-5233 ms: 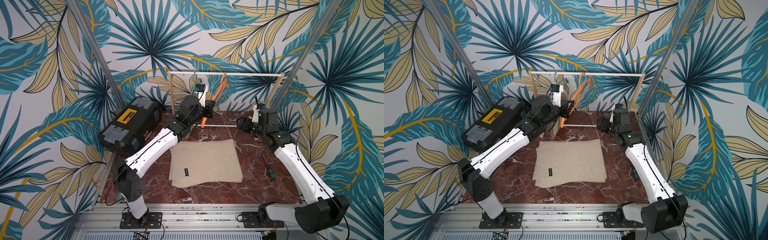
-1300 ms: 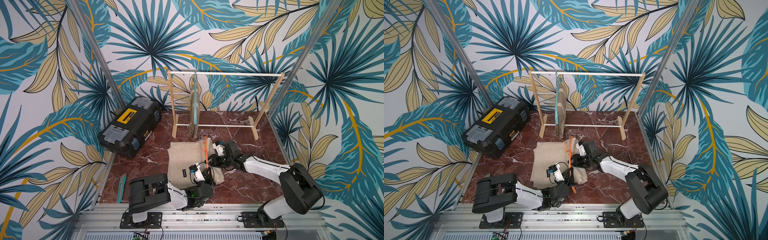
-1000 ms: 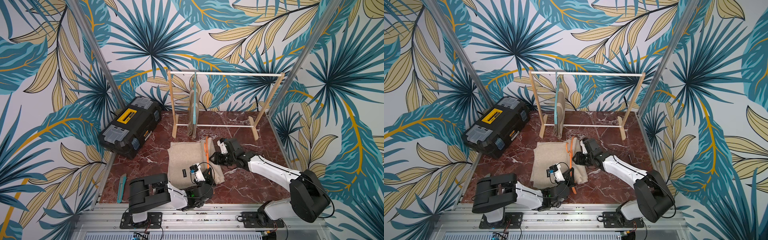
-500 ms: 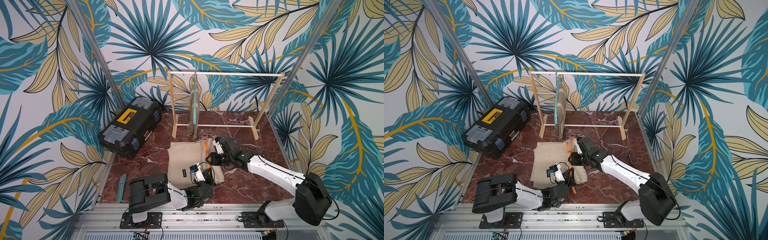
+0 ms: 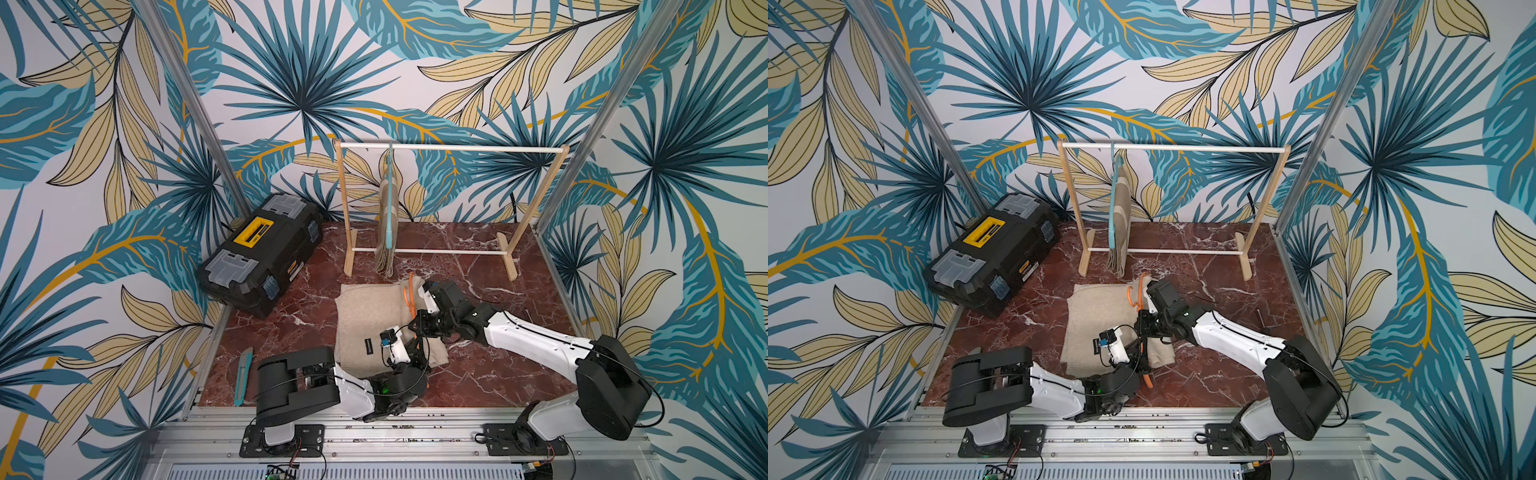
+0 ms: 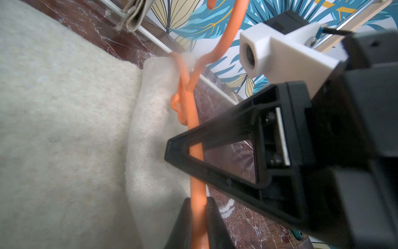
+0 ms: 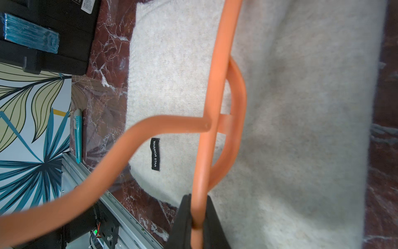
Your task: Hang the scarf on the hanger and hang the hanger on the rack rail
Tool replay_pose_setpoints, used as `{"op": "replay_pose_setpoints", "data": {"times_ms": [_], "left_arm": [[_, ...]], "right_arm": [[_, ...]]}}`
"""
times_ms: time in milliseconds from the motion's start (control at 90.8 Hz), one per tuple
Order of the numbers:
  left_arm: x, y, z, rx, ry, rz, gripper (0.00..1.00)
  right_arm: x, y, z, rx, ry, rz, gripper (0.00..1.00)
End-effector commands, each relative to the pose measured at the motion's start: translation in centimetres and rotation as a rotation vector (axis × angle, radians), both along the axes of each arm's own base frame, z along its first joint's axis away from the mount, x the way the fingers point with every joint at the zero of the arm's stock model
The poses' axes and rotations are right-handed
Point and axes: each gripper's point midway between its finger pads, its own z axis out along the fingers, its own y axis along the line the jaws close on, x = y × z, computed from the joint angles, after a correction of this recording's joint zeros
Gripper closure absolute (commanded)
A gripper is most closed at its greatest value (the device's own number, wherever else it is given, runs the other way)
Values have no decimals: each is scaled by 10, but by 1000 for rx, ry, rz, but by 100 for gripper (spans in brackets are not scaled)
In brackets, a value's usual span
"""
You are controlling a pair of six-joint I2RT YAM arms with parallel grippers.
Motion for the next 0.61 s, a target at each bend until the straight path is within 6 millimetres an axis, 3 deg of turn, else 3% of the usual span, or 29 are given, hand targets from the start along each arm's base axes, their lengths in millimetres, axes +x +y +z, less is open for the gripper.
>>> {"op": "replay_pose_setpoints", "data": {"times_ms": [0, 88, 176, 264, 352, 430, 595], "left_arm": [[-9, 0, 34, -7, -53, -73, 52], [-15, 12, 54, 6, -62, -103, 40], [-21, 30, 66, 58, -46, -121, 37], [-21, 47, 63, 118, 29, -120, 33], [-15, 51, 53, 101, 97, -149, 33], [-5, 47, 42, 91, 133, -168, 32], [13, 15, 21, 57, 215, -257, 32]], "right_arm": [[-5, -11, -10, -21, -11, 31, 100], [-9, -8, -6, 42, -13, 66, 100], [-4, -13, -5, 89, -4, 68, 100], [-4, -13, 3, 157, -22, 91, 100], [-4, -11, 12, 206, -50, 120, 100], [-6, -12, 12, 223, -43, 139, 100], [-2, -18, 18, 264, -52, 116, 100]]}}
